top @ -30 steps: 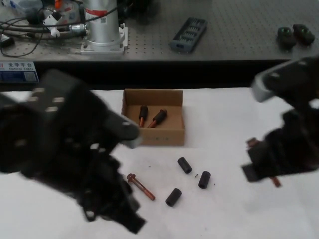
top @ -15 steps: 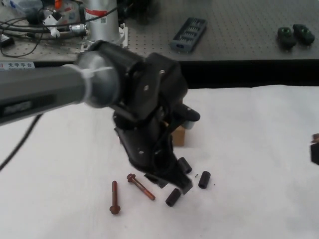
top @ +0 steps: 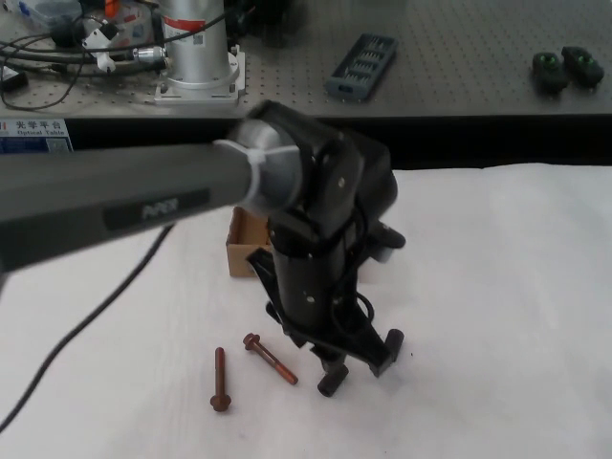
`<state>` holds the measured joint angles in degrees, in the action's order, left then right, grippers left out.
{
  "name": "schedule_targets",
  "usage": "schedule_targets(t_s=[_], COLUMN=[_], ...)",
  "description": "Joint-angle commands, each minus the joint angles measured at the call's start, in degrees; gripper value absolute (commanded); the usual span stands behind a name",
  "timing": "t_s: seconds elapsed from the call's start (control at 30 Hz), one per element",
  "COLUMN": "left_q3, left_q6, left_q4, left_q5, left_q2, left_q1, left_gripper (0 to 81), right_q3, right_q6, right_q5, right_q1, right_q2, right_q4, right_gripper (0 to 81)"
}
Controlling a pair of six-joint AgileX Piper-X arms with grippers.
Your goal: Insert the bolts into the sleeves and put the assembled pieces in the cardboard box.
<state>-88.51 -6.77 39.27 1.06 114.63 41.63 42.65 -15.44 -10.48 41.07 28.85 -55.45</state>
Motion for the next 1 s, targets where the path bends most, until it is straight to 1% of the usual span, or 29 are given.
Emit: schedule_targets(t_s=[0.0, 0.2, 0.47, 0.73, 0.8, 0.9, 0.97], left_q3=[-0.8, -0.8, -0.8, -0.8, -0.8, -0.8, -0.8], left_q6=[0.7, 0.7, 0.7, 0.7, 0.9, 0.9, 2.6], left_q4=[1.7, 1.3, -2.0, -2.4, -2.3, -1.9, -1.4], left_q5=[-1.1, -1.1, -1.1, -1.1, -1.1, -0.6, -0.4], left_q2=[2.4, 4.8, 4.9, 4.9, 4.9, 5.6, 6.0], left_q1=[1.2, 1.2, 1.2, 1.2, 1.2, 1.2, 1.2], left_gripper=[32.3, 32.3, 32.3, 32.3, 30.9, 26.4, 25.4], right_q3=[0.1, 0.1, 0.1, 0.1, 0.1, 0.1, 0.1], right_q6=[-0.3, -0.3, 0.1, 0.1, 0.1, 0.1, 0.0], right_q5=[-0.1, -0.1, -0.1, -0.1, -0.1, -0.1, -0.1], right_q1=[-0.4, -0.4, -0.4, -0.4, -0.4, -0.4, -0.4], right_q2=[-0.6, -0.6, -0.6, -0.6, -0.6, -0.6, -0.8], right_q4=[0.0, 0.0, 0.0, 0.0, 0.0, 0.0, 0.0], right_gripper=[3.6, 3.6, 3.6, 3.6, 3.6, 3.6, 3.6])
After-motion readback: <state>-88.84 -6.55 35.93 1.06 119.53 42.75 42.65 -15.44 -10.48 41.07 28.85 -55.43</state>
